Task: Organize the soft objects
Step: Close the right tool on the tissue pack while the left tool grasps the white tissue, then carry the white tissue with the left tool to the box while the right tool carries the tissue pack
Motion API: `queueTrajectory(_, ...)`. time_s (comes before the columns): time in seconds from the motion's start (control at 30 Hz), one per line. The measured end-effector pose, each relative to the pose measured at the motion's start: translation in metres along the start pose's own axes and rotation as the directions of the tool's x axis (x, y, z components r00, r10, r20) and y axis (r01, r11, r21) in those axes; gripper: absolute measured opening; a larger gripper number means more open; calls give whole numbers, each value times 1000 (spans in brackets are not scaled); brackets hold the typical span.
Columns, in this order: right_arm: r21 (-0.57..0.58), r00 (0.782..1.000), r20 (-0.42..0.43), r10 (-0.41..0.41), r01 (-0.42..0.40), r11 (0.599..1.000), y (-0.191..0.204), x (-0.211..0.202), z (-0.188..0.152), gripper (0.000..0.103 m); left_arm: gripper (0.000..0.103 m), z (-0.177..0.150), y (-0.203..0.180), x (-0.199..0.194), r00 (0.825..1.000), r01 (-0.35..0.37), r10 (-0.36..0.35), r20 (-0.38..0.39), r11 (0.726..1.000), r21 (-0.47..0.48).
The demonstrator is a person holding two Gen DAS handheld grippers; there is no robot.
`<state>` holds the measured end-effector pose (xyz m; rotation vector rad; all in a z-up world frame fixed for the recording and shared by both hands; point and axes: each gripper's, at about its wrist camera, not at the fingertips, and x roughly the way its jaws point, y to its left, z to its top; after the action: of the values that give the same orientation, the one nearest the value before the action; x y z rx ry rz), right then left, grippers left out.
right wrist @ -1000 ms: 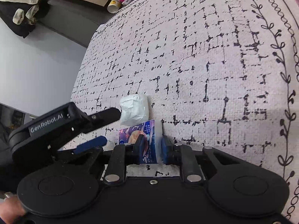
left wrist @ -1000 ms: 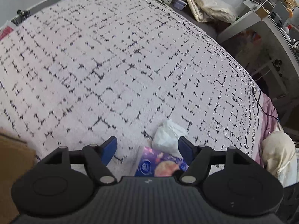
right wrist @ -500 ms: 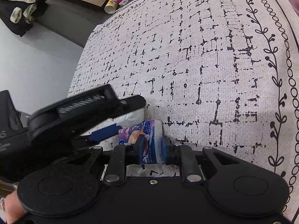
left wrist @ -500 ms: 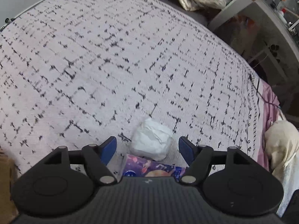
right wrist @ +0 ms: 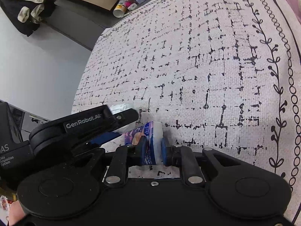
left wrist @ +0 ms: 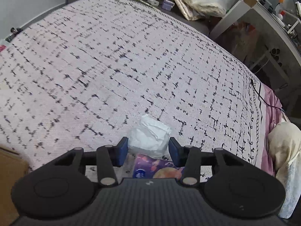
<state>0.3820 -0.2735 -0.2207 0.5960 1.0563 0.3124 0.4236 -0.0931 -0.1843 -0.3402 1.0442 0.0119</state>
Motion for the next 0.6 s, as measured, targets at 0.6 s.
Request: queueTrajectory(0.6,-67,989,117,95,-88,994,28,-58,-11,16,45,-13,13,-82,994,-57,57,98,998,4)
